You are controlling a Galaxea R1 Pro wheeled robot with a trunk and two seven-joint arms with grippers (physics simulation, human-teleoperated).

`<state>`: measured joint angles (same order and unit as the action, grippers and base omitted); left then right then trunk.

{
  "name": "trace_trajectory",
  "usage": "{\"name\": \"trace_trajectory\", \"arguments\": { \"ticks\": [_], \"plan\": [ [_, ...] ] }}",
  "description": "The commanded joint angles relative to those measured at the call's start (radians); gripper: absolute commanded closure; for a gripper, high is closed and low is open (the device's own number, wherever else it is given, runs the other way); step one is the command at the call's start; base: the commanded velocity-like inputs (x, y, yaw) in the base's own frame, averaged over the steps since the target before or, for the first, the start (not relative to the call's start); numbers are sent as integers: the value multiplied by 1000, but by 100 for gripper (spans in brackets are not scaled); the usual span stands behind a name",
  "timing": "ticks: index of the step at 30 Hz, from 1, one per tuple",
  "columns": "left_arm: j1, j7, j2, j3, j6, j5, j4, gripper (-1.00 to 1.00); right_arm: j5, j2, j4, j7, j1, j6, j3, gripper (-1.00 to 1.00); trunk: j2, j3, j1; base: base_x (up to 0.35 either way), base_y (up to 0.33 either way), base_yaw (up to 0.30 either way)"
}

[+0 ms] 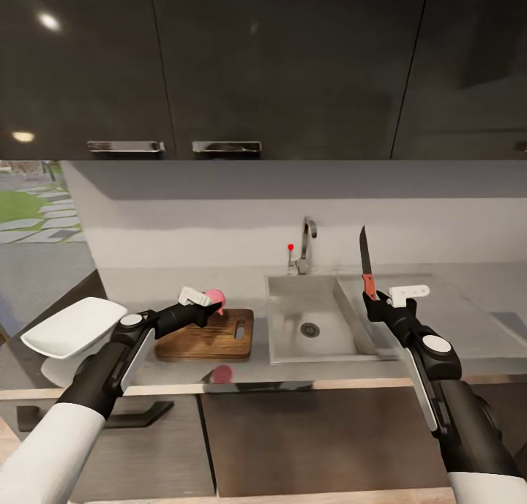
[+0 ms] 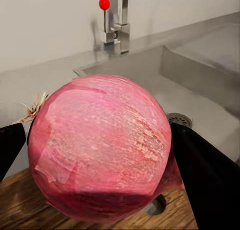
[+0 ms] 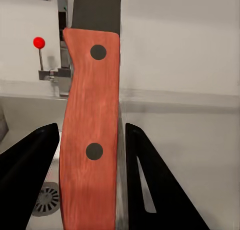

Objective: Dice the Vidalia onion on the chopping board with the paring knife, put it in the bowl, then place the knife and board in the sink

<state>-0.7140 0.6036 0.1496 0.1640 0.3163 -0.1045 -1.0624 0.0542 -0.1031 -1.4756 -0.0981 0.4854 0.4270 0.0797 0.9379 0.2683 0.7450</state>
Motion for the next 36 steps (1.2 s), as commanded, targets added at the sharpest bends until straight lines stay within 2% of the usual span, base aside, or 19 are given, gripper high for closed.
{"name": "trace_trajectory", "arguments": {
  "ticks": [1,11,20,29,36],
  "plan": [
    [0,-1,1,2,11,-11,-1,100,6,0,-2,-8,1,6,2,100,1,1,0,0,148,1],
    [0,-1,1,2,19,-11,-1,100,6,0,-2,-8,1,6,2,100,1,1,0,3,34,0],
    [-1,-1,1,2,20,-11,-1,100,6,0,-2,-8,1,6,2,100,1,1,0,198,1,0],
    [0,-2,1,2,20,-11,0,100,6,0,-2,-8,1,6,2,100,1,1,0,75,0,0],
    [0,-3,7,0,18,-10,35,100,6,0,-2,-8,1,6,2,100,1,1,0,2,0,0]
  ]
}}
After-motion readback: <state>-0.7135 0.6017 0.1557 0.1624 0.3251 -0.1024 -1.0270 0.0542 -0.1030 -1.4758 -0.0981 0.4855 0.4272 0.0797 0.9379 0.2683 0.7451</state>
